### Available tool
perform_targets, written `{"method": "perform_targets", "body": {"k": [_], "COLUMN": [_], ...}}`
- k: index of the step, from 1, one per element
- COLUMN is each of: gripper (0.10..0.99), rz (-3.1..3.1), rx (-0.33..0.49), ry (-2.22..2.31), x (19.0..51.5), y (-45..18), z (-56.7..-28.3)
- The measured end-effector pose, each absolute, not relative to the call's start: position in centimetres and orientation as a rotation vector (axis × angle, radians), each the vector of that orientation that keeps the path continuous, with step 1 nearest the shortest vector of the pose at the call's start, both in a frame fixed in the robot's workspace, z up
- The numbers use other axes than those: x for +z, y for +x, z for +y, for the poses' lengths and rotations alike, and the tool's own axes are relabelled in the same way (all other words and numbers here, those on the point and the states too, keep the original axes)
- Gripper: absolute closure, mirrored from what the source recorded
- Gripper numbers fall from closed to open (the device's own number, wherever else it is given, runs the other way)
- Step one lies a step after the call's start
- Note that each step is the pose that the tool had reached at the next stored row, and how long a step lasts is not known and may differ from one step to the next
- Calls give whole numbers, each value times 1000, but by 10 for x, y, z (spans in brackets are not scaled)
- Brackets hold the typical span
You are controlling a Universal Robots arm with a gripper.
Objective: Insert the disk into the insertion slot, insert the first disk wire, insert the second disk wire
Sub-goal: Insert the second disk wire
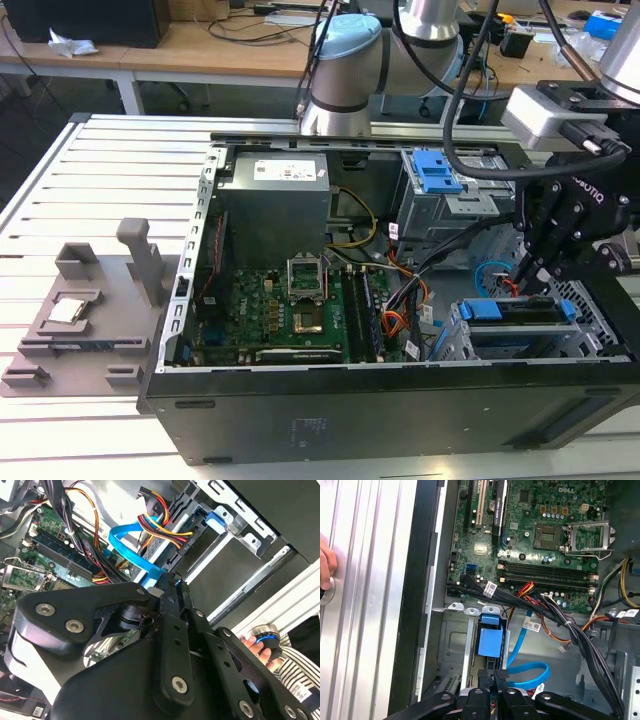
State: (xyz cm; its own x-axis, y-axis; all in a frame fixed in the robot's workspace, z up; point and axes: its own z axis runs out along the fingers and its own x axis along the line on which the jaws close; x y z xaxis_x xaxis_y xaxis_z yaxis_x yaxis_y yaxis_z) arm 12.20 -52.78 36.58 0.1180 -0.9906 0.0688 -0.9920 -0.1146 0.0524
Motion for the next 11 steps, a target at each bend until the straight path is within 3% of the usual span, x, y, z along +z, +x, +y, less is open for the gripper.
{"method": "perform_targets", "body": {"k": [11], "gripper": [925], "rz": [-2032], "rx": [25], "ry": [2284], "x": [359], "y": [122], "z": [-530]}}
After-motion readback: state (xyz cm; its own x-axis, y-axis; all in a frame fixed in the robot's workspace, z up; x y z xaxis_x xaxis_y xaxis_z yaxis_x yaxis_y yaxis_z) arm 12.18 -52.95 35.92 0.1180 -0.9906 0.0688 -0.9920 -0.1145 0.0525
